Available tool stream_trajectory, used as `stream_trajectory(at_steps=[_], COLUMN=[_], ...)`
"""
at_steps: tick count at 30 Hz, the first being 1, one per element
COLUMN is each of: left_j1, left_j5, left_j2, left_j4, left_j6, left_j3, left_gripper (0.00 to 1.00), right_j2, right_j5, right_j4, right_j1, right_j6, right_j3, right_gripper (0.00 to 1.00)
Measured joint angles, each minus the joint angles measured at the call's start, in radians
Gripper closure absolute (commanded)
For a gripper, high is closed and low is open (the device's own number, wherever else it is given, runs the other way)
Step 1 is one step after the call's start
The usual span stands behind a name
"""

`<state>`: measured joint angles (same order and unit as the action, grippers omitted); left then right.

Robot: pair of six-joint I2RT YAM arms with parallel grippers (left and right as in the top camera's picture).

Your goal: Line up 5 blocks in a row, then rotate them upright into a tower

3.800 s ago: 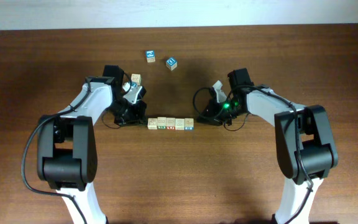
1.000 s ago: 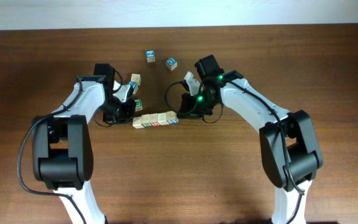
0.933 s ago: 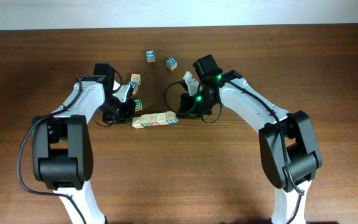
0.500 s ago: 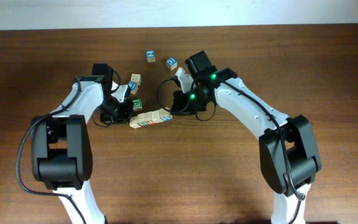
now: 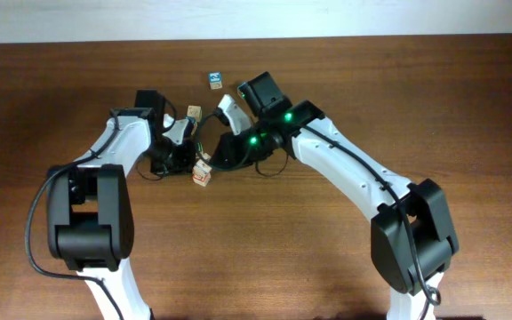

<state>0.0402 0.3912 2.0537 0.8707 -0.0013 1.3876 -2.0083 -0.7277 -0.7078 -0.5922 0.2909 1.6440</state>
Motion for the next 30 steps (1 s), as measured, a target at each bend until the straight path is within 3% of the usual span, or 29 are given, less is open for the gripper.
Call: stream_trajectory(at_steps=[9, 25, 30], left_j1=[0.015, 0.008, -0.033], left_j5=[0.088, 0.018, 0.016], left_j2=[0.000, 0.000, 0.000], left_j4=[-0.003, 0.000, 0.001], left_j6=[0.000, -0.038, -0.048], left_j3=[0.000, 0.000, 0.000], left_gripper=[1.00, 1.00, 1.00], right_j2=[0.000, 0.000, -0.058], right_j5=[-0.031, 0.021, 0.144], right_j4=[-0.002, 0.057, 0.050], right_j1=[-0.014, -0.014, -0.014], right_j6=[0.002, 0.045, 0.047], right_j3=[0.001, 0.002, -0.016], right_gripper=[0.96, 0.96, 0.96])
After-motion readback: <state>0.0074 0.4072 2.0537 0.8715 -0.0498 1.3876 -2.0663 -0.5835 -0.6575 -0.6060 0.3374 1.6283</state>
